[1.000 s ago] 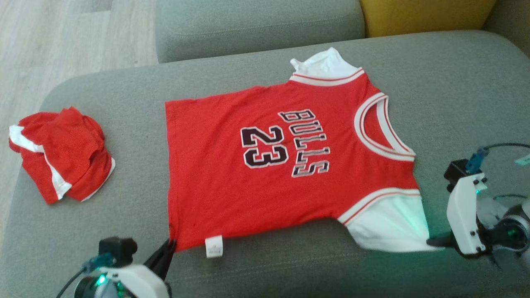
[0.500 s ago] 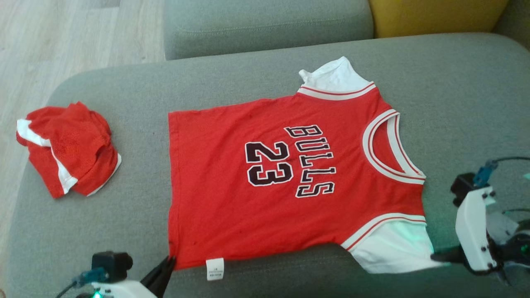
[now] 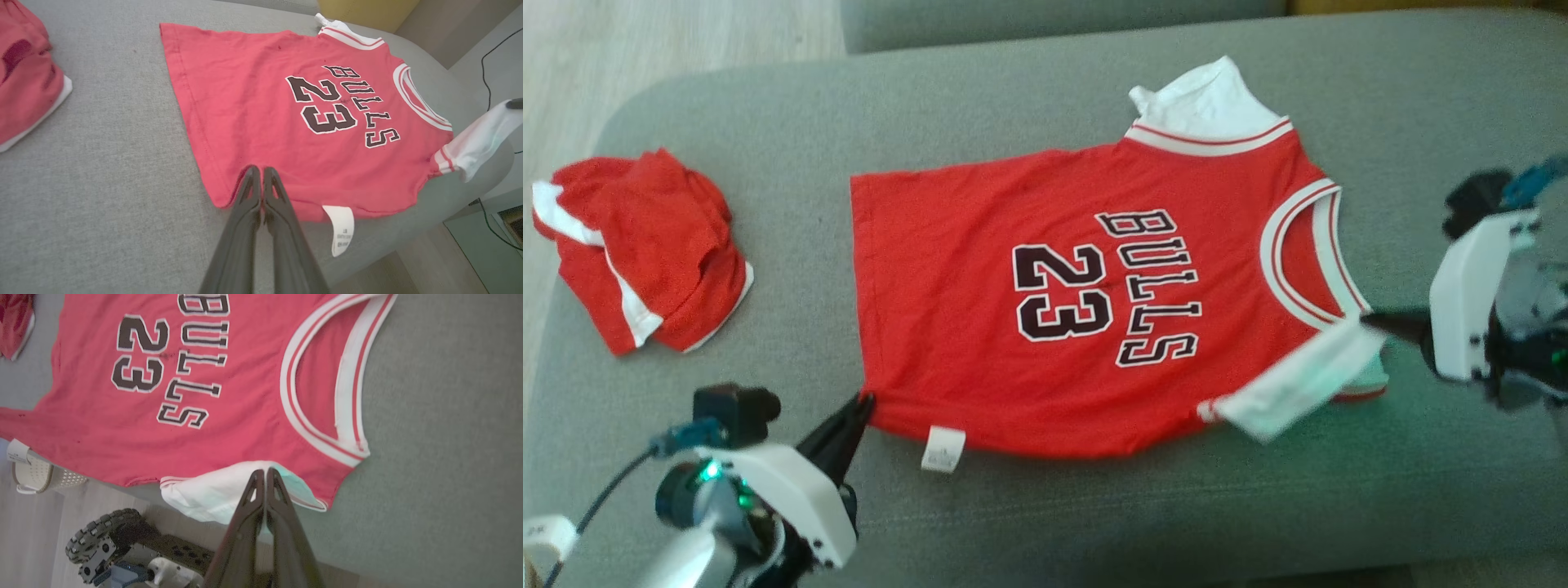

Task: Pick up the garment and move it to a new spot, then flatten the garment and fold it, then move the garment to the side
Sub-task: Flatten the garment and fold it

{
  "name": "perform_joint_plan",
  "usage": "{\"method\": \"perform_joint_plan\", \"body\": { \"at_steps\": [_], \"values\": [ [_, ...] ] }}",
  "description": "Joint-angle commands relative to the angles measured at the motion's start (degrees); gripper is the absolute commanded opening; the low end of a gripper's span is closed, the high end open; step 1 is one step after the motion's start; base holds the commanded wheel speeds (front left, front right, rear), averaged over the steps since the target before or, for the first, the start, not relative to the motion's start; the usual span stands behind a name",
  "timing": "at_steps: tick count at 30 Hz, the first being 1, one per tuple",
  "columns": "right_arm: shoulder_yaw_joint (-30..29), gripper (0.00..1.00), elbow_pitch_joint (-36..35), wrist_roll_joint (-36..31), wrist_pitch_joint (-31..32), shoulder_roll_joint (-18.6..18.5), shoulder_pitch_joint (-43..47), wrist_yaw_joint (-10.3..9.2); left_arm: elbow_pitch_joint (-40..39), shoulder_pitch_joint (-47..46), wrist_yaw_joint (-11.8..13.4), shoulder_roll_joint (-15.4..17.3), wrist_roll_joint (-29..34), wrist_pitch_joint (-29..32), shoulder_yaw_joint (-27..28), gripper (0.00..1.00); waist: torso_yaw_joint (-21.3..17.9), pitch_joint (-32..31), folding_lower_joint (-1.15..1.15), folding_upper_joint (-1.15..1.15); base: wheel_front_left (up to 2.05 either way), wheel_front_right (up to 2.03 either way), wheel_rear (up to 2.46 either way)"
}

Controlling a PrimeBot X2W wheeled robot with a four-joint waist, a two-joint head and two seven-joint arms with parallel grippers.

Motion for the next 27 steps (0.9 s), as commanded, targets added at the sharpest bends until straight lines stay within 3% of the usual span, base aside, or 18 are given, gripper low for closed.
{"method": "perform_joint_plan", "body": {
  "at_steps": [1,14,27],
  "values": [
    [-1.0,0.00,-0.5,-1.0,-1.8,0.1,-3.6,-0.02,-0.7,-4.5,0.0,1.9,0.6,0.1,2.9,0.00,0.4,1.5,0.00,0.00,0.00,0.00,0.00],
    [0.2,0.00,7.0,-6.9,-12.9,0.5,-12.0,-0.02,5.5,-12.4,-1.2,-0.4,0.9,-2.5,3.7,0.00,1.5,7.6,0.00,0.00,0.00,0.00,0.00],
    [4.4,0.00,12.7,-7.3,-21.1,1.1,-18.1,-0.02,13.5,-19.7,-2.8,-2.4,2.5,-5.7,3.0,0.00,1.9,12.1,0.00,0.00,0.00,0.00,0.00]
  ]
}}
